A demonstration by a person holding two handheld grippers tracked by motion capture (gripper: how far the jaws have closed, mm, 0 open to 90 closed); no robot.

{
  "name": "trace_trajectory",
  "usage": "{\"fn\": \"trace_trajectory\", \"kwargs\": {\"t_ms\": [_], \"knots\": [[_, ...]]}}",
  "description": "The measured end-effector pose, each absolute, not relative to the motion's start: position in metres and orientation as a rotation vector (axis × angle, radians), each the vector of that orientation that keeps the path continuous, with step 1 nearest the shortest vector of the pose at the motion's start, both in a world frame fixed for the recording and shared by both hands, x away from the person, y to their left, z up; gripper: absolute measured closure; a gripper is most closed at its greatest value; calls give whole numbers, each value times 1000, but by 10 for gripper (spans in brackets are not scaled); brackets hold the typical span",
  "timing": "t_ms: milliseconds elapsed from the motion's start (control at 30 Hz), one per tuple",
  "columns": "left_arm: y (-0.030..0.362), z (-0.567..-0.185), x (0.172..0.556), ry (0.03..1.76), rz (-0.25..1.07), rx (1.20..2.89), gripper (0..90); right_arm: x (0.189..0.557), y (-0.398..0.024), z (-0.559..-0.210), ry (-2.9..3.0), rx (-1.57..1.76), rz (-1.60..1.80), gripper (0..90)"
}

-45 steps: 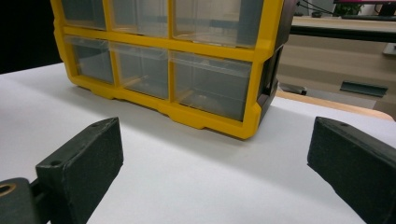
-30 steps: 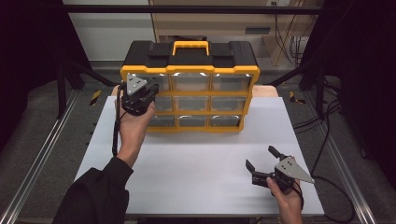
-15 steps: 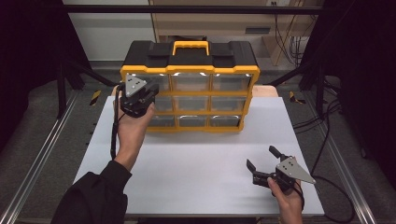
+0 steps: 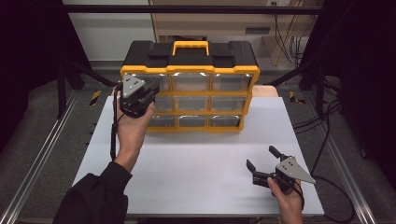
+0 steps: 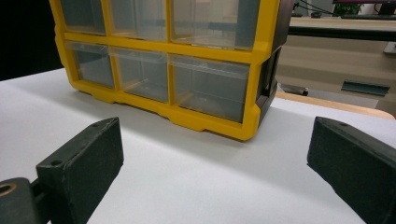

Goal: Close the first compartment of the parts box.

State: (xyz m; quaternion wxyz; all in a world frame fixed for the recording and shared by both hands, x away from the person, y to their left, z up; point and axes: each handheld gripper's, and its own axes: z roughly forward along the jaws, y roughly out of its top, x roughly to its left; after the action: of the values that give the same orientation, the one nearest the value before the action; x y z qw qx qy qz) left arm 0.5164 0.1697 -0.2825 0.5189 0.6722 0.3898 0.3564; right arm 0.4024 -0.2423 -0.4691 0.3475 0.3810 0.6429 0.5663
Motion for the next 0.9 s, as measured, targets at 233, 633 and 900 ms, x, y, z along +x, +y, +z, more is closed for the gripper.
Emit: {"fn": "trace_trajectory", "kwargs": {"t_ms": [233,633,900], "knots": [[171,-284,516,931,841,1602,898,403,-242,-469,1670,986,1472,37],[178,-293,503,898,814,1581,898,405,-239,-470,1681,987,1462,37],[186,-309,494,904,778,1547,897,403,-236,-470,1691,988,1451,37]]}}
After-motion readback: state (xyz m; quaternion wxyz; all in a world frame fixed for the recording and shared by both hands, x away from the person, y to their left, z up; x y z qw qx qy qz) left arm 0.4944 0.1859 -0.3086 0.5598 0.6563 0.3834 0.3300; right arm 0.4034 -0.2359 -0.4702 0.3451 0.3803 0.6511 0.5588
